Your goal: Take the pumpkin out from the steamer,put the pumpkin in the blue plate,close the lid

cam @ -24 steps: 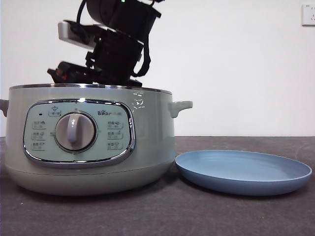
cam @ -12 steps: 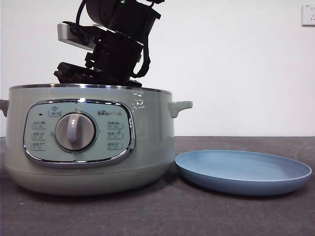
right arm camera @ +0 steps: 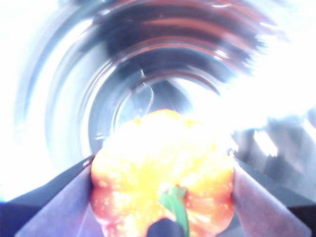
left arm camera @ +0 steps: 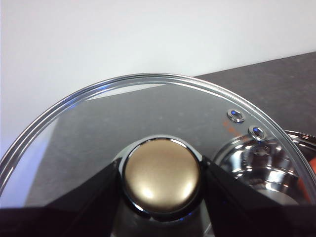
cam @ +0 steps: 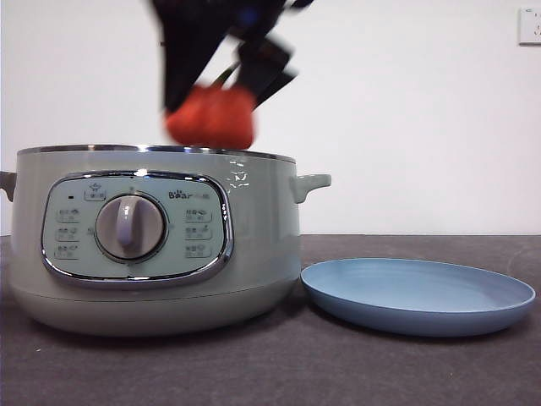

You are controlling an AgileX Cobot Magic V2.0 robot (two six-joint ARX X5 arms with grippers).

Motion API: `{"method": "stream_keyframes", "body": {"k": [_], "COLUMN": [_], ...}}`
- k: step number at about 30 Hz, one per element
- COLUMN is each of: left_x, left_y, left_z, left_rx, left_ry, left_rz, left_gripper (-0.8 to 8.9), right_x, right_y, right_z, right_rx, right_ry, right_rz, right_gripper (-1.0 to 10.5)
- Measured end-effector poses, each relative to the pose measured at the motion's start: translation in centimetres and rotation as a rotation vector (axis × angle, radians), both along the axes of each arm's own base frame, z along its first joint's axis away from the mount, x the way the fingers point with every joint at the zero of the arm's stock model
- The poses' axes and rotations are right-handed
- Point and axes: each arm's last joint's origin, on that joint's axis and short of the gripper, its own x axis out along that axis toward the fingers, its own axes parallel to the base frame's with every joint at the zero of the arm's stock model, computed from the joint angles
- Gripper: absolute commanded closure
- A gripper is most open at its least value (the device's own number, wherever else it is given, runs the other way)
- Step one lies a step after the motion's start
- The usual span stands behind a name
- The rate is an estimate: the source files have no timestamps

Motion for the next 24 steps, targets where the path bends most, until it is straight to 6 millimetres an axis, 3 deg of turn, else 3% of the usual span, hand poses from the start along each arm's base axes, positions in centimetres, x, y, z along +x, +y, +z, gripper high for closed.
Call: {"method": "stream_keyframes", "body": {"k": [7, 13, 17, 24], "left_x": [3.1, 4.8, 5.4, 5.6], "left_y": [-2.1, -3.3, -3.7, -3.9], "left_z": [-1.1, -1.6, -1.6, -1.3], "left_rx": [0.013, -0.014, -0.024, -0.048], "left_ry": [0.118, 0.151, 0.152, 0.115], "left_rz": [-0.109, -0.197, -0.221, -0.241], "left_gripper": [8.22, 8.22, 8.22, 8.22], "right_x": [-0.5, 0.1, 0.5, 0.3], "right_y": [-7.3, -13.3, -15.8, -16.8], "right_z": [3.9, 4.7, 3.1, -2.2], "right_rx": [-0.043, -0.080, -0.099, -0.058], "right_ry": [0.084, 0.220, 0.277, 0.265], "right_rz": [-0.187, -0.460, -0.580, -0.641], "right_gripper": [9.6, 9.6, 9.6, 9.6]}}
